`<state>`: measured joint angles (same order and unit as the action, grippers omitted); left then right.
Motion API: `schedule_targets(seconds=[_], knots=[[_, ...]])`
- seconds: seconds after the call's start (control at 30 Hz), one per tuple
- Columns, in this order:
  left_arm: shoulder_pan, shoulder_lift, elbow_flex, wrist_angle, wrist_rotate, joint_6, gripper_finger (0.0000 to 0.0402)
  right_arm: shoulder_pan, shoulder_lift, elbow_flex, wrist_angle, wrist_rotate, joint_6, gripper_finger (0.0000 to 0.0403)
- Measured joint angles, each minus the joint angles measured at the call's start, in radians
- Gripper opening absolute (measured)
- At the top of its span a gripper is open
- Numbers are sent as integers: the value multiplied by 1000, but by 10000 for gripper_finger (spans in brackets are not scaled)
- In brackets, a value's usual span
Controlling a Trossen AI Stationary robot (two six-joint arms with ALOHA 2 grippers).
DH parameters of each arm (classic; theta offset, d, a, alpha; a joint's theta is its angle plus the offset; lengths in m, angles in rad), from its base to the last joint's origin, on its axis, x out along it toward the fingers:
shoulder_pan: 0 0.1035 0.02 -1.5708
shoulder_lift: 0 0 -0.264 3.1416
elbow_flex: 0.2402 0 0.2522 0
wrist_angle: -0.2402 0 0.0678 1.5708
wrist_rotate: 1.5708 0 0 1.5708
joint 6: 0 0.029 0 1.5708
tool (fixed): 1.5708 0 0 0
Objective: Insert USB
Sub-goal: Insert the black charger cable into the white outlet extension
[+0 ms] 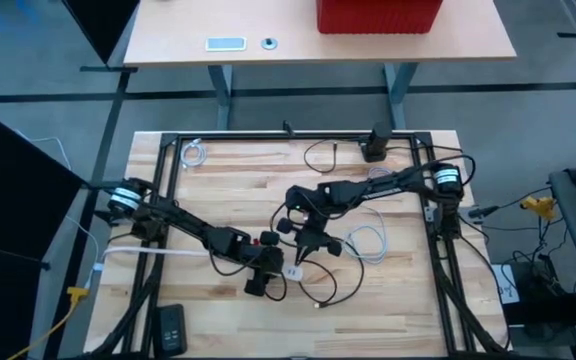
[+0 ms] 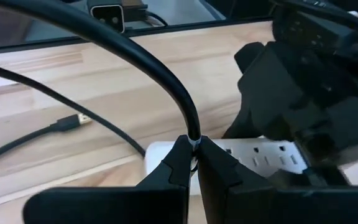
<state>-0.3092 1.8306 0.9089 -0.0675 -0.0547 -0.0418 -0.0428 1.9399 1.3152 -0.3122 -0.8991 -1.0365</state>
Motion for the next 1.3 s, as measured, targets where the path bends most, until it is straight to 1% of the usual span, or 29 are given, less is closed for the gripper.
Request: schedule_targets(seconds=[0.27,0.47,0.83,1.1,1.3], knots=[[1,1,-1,4,-2,-47,193,16,52,56,-5,8,34,1],[2,1,-2,7,-21,-48,193,19,70,55,-12,9,38,1],[4,1,-2,13,-26,-49,193,20,78,54,-9,10,30,1],[5,1,-2,15,-29,-55,193,29,108,55,-9,3,42,1],[5,1,-4,16,-30,-79,193,30,108,55,-19,28,60,1]])
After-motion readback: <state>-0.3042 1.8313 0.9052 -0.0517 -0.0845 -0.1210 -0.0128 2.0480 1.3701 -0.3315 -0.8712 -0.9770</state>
